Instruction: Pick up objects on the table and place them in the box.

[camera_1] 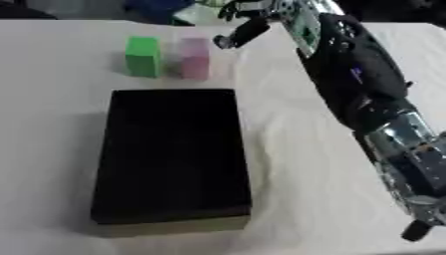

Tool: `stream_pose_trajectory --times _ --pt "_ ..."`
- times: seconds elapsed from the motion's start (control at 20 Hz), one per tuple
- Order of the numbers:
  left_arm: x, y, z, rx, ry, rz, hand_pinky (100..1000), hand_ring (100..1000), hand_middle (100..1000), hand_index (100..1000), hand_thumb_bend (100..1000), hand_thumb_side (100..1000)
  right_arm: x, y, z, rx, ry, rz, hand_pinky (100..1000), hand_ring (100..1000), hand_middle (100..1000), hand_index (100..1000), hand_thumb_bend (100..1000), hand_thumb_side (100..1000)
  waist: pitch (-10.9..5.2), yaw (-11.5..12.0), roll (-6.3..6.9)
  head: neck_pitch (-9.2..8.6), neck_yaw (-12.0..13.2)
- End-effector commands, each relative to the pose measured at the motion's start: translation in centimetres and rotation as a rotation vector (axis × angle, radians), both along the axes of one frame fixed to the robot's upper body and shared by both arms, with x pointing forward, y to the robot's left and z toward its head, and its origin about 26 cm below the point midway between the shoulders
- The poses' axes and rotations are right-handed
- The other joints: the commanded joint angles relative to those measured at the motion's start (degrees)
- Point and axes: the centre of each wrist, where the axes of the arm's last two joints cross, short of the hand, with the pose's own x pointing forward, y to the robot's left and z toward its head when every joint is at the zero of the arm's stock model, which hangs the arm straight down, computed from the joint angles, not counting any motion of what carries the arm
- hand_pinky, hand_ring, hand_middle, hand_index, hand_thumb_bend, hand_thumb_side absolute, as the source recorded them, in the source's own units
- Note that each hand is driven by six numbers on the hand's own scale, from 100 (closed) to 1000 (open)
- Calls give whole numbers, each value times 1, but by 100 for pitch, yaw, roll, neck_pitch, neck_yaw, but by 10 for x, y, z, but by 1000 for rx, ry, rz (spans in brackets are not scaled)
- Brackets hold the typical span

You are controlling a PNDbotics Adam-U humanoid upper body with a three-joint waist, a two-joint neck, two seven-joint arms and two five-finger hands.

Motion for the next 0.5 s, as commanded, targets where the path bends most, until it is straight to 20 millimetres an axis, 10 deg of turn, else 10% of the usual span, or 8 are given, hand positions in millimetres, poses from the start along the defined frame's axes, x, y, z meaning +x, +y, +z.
stream_pose_trajectory --times 0.05,0.5 --pt "-2 0 10 17 -28 -12 772 783 816 822 219 1000 -6 6 23 3 -45 23 949 965 924 1000 154 694 -129 17 20 -9 -14" --pt "-2 -1 10 19 -29 -15 772 784 816 823 211 1000 -9 19 24 -14 -83 37 950 968 929 1000 186 695 -103 68 -8 -22 -33"
